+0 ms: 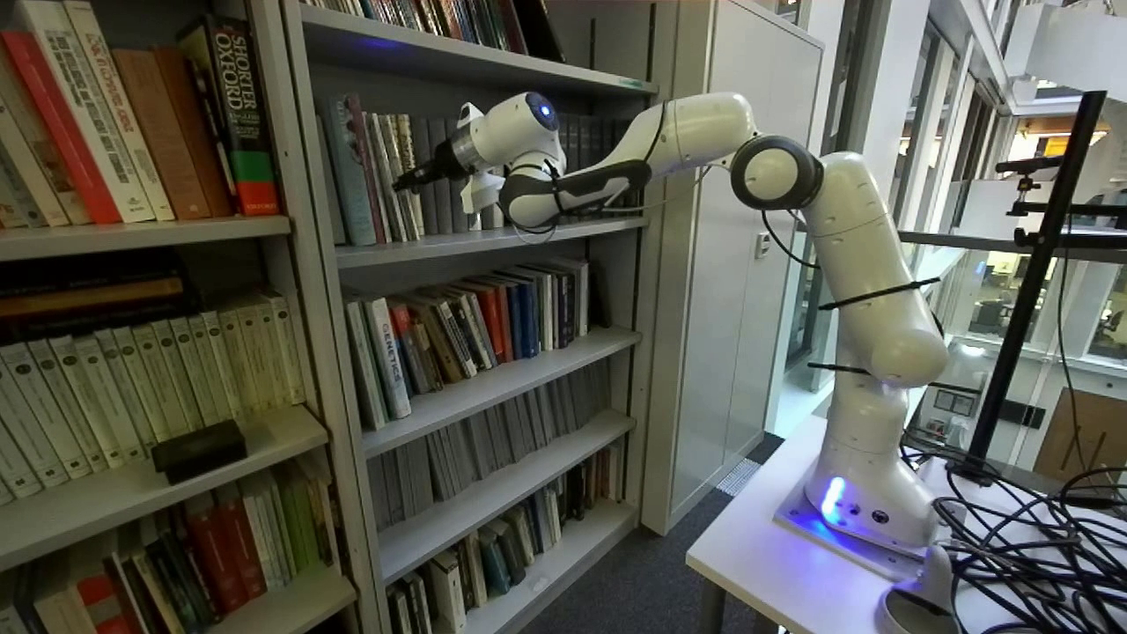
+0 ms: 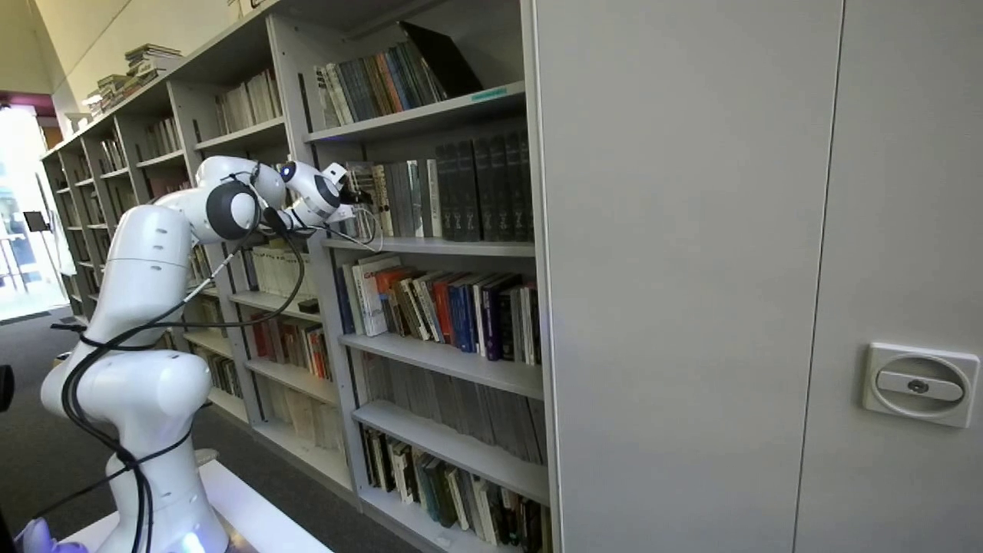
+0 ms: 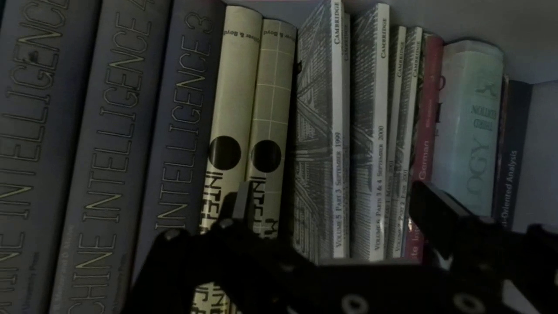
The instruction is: Pick up the small book from the shelf and move it to the right.
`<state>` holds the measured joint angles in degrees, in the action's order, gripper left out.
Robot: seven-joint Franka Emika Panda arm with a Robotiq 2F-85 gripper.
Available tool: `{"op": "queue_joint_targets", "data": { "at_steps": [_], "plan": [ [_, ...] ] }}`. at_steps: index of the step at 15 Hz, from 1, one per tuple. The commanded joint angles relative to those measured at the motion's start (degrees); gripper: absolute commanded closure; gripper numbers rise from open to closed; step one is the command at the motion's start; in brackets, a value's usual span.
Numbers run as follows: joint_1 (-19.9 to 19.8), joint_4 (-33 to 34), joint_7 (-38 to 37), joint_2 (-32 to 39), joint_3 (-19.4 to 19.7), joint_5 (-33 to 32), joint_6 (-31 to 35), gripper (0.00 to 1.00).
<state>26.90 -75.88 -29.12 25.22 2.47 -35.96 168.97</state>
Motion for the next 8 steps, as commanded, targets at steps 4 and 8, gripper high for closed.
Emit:
{"op": "queue_joint_targets", "data": {
  "at_steps": [4, 8],
  "plan": [
    [2.0, 3.53, -2.78, 1.4, 4.2, -1.56, -1.35, 0.36],
    [2.83, 3.39, -3.37, 1.56, 5.46, -1.41, -1.32, 0.34]
  ]
}}
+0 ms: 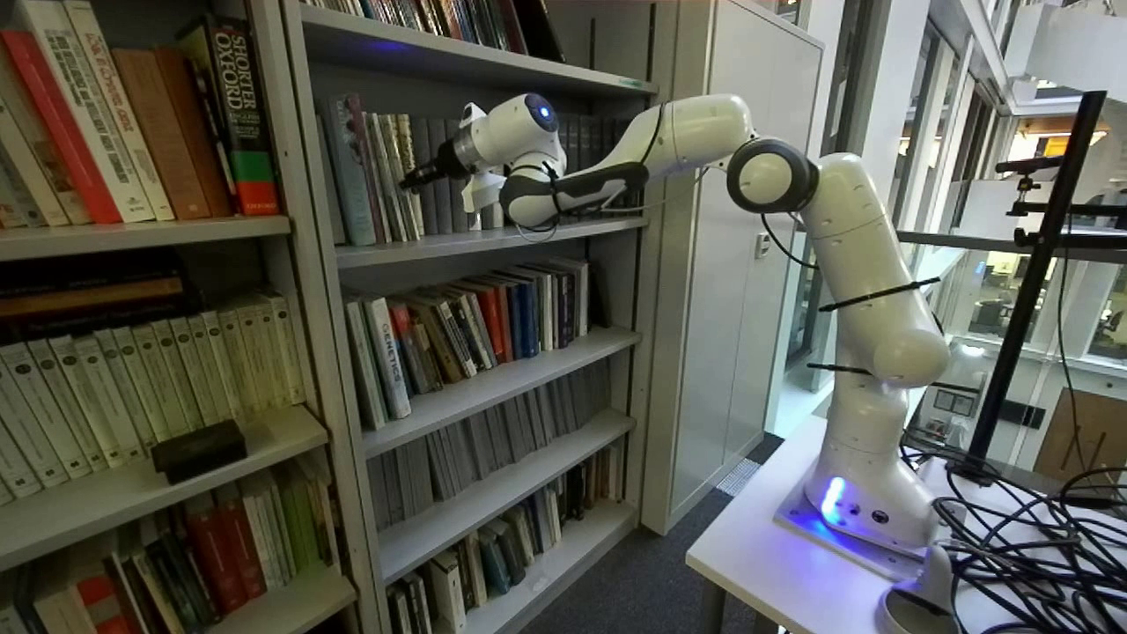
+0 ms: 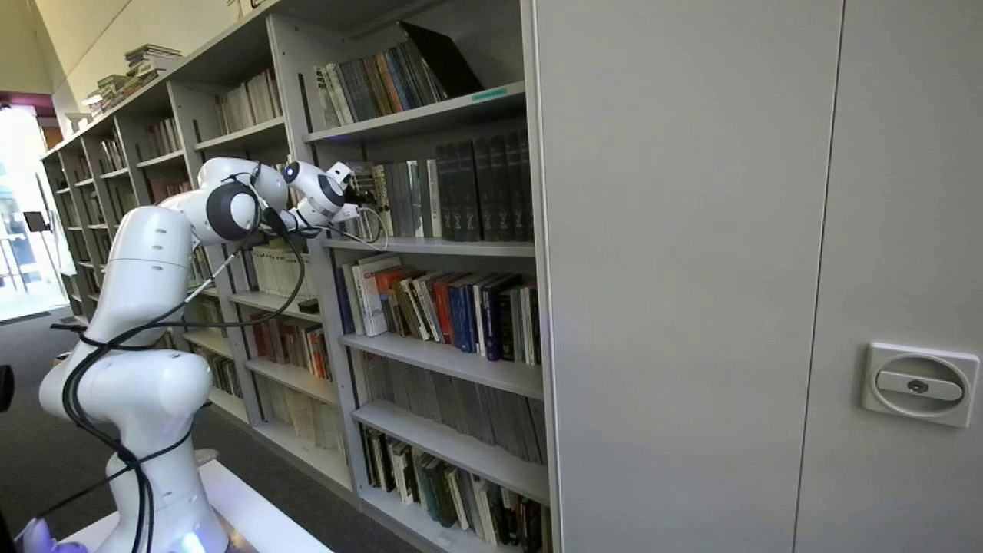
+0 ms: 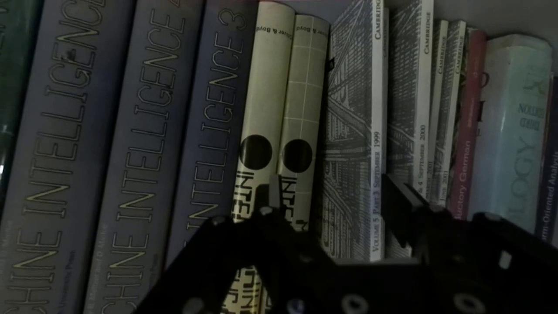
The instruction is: Pick up the small book from the shelf and move it to the right.
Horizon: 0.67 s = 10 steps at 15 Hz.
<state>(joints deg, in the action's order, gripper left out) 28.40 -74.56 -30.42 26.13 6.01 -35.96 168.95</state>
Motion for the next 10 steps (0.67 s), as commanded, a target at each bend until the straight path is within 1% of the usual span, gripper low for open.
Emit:
{"op": "queue_joint_targets", "data": {
  "at_steps": [1, 4, 6, 7, 8, 9, 10],
  "plan": [
    [1.54, 2.0, -2.22, 0.67, 2.18, -1.38, -1.29, 0.32],
    [2.1, 1.94, -2.23, 0.77, 2.71, -1.26, -1.28, 0.35],
    [2.31, 1.94, -2.23, 0.81, 2.93, -1.18, -1.28, 0.41],
    [2.46, 1.98, -2.22, 0.83, 3.07, -1.16, -1.3, 0.48],
    [2.62, 1.96, -2.22, 0.82, 3.23, -1.14, -1.28, 0.49],
    [2.76, 1.93, -2.17, 0.8, 3.36, -1.08, -1.28, 0.52],
    [2.88, 1.91, -2.22, 0.79, 3.46, -1.09, -1.27, 0.5]
  ]
}}
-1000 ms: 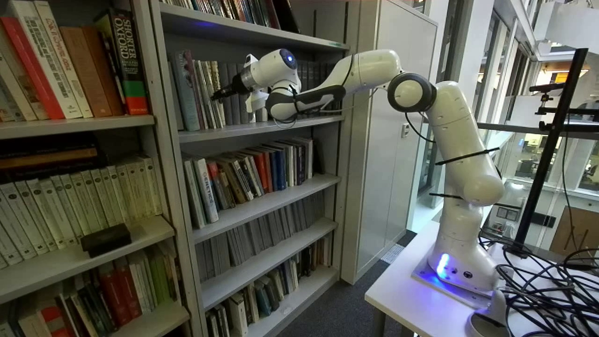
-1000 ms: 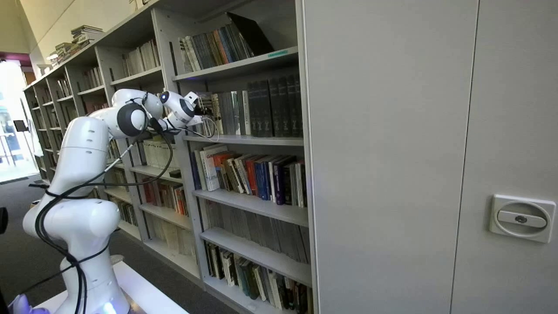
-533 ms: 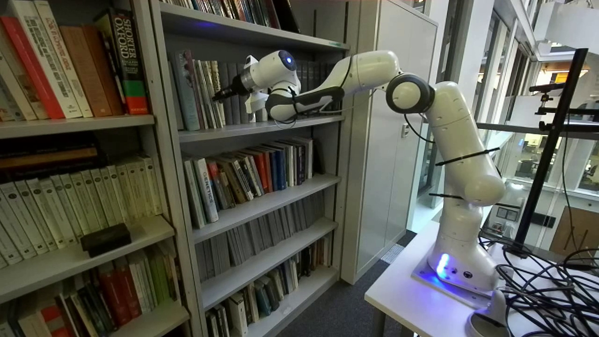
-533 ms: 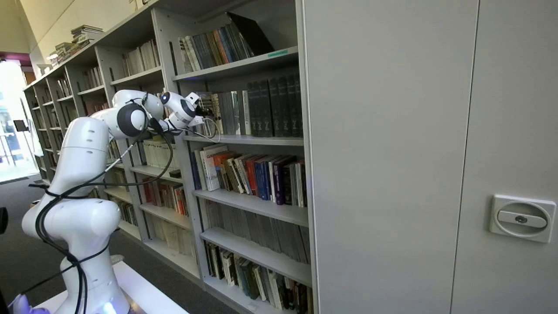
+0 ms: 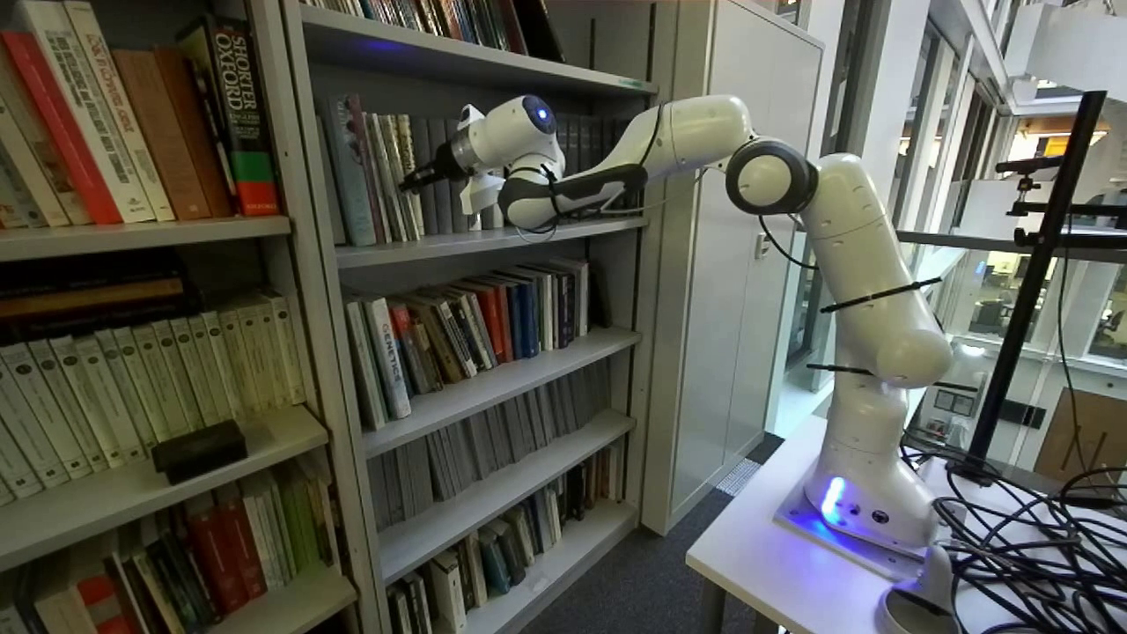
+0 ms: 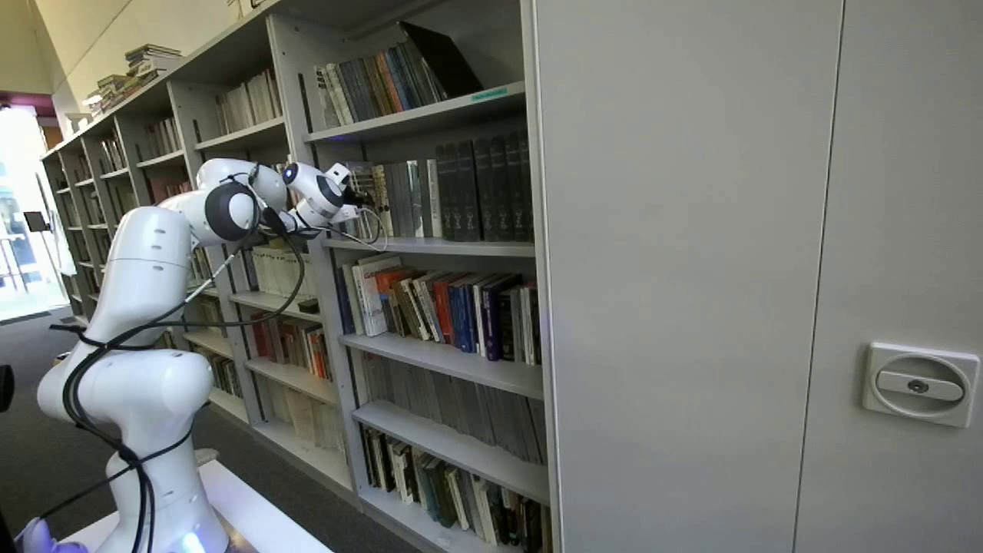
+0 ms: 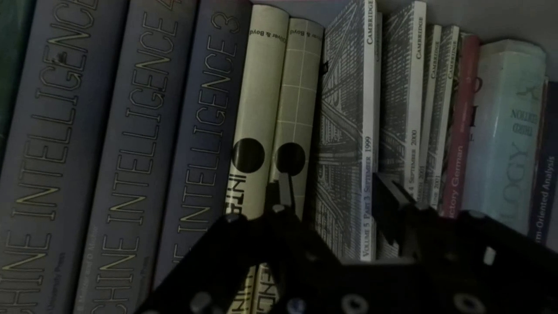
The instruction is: Pick up the small book from the shelf and move it to the right.
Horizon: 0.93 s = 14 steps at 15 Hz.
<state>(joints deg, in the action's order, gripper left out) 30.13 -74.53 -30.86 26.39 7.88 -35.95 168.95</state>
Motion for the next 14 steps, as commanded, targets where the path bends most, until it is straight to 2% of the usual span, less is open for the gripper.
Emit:
{"op": "queue_joint_targets", "data": {
  "at_steps": [1, 4, 6, 11, 12, 13, 14],
  "plan": [
    [1.2, 1.87, -1.74, 0.51, 1.63, -1.07, -1.25, 0.52],
    [1.4, 1.95, -1.61, 0.55, 1.77, -0.97, -1.28, 0.49],
    [1.52, 2.14, -1.39, 0.65, 1.74, -0.87, -1.35, 0.54],
    [1.68, 2.16, -1.31, 0.72, 1.7, -0.82, -1.37, 0.92],
    [1.68, 2.08, -1.34, 0.67, 1.74, -0.83, -1.33, 0.94],
    [1.66, 2.02, -1.37, 0.63, 1.76, -0.84, -1.31, 1.0],
    [1.63, 1.91, -1.37, 0.57, 1.77, -0.83, -1.26, 1.0]
  ]
}}
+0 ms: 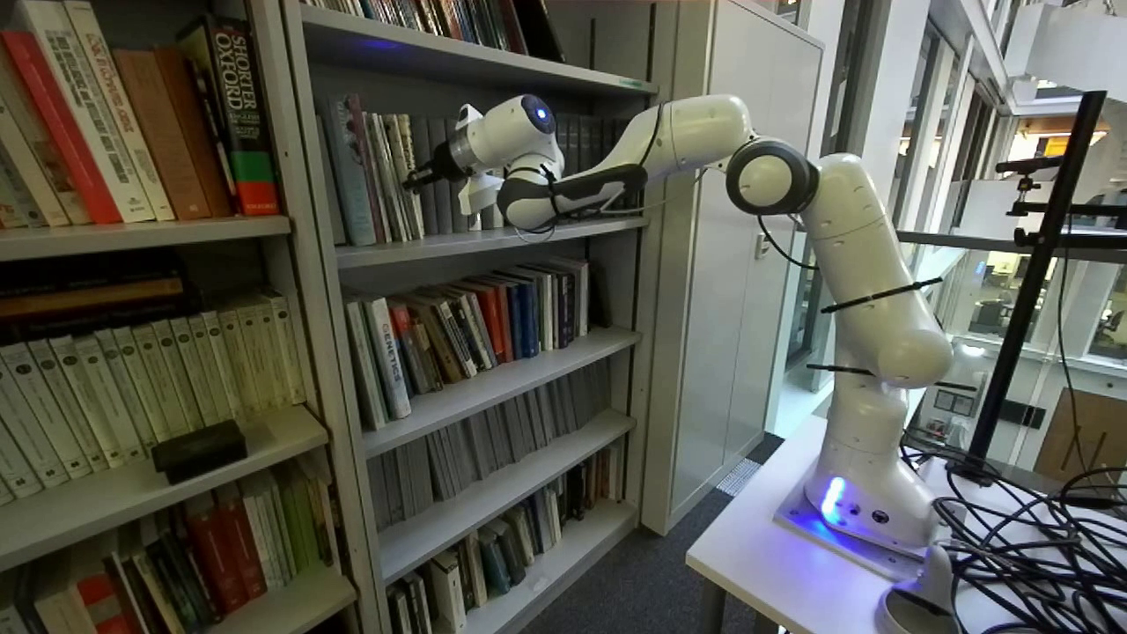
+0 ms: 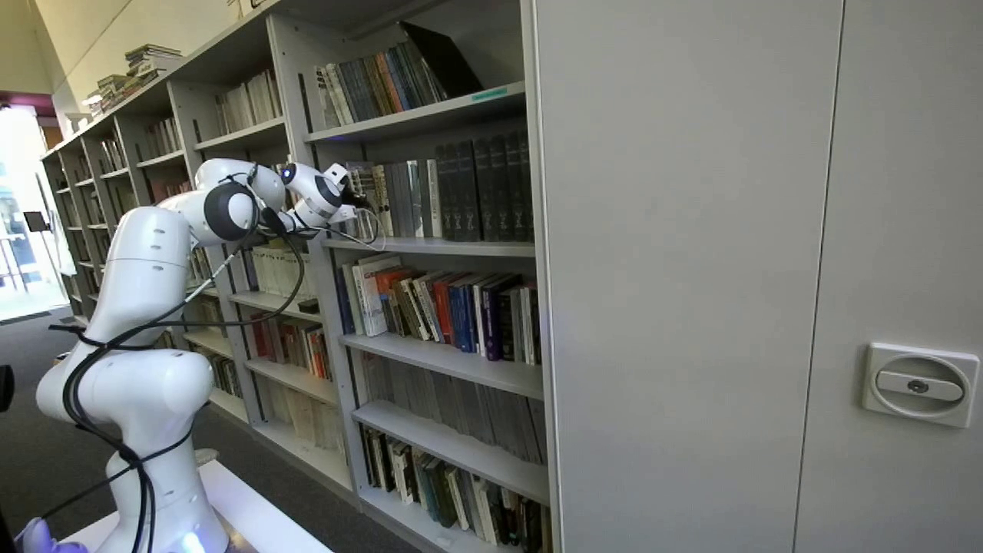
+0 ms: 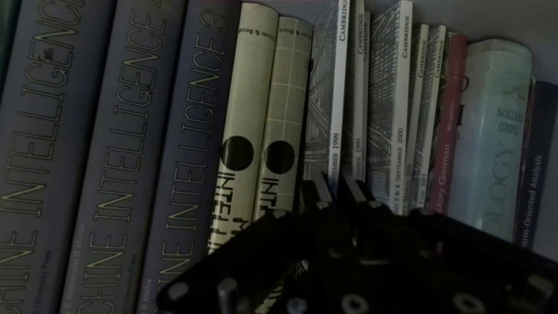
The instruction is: Pick up the small book from the shelf and move it to the right.
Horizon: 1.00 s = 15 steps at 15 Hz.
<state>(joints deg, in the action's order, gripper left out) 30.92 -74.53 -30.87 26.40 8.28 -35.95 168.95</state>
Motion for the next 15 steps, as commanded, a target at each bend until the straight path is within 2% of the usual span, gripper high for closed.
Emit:
{"op": "queue_joint_targets", "data": {
  "at_steps": [1, 7, 10, 15],
  "plan": [
    [0.86, 1.83, -1.43, 0.51, 1.4, -0.84, -1.26, 1.0],
    [1.24, -0.48, -1.66, -1.65, 1.54, -1.13, -2.3, 0.98],
    [1.74, -4.75, -3.18, -4.98, 2.31, -1.44, -2.29, 0.98],
    [1.0, -13.13, -1.26, -11.61, -0.51, -0.26, -0.98, 0.98]
  ]
}}
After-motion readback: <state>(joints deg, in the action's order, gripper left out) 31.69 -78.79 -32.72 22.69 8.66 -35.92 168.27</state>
